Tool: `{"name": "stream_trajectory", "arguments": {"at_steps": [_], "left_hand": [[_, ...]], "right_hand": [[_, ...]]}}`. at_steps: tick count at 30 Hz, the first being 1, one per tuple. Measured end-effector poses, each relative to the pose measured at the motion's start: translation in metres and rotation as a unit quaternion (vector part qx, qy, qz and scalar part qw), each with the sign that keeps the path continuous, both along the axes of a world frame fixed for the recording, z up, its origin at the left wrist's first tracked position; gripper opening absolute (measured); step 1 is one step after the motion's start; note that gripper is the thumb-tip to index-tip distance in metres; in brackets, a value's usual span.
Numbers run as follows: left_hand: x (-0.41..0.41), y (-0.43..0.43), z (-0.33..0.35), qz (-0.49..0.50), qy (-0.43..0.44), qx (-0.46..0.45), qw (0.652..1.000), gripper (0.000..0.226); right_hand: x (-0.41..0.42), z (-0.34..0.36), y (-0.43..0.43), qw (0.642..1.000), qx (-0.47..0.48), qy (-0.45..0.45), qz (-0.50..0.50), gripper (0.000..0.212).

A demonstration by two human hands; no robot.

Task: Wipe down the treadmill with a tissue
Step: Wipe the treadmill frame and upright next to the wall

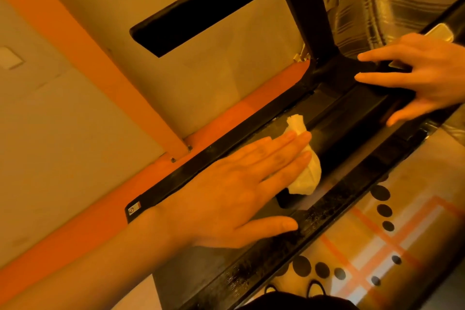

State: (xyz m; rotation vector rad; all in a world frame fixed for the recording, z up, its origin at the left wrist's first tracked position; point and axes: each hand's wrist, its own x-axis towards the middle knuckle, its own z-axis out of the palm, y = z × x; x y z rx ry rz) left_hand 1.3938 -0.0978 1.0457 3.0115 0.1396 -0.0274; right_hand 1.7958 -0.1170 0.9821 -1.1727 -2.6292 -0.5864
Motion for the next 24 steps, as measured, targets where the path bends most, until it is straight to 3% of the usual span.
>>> {"name": "stream_trajectory", "arguments": {"at_steps": [6,13,20,24], "left_hand": [[-0.021,-0.007,-0.006,0.007,-0.019,-0.025,1.0,0.079],[0.044,0.01,-0.003,0.016,0.01,-0.005,1.0,0.071],[0.143,0.023,0.011,0.017,0.093,0.001,0.995,0.083],[0.128,0.026,0.009,-0.007,0.09,0.0,0.996,0.085]], "right_hand": [[-0.005,-0.003,0.0,1.0,0.011,-0.01,0.013,0.083],[0.013,0.006,-0.004,0.999,0.019,-0.009,-0.03,0.081],[0.043,0.006,-0.015,0.99,0.029,0.058,-0.125,0.084],[0.045,0.004,-0.017,0.988,0.026,0.066,-0.137,0.085]]}}
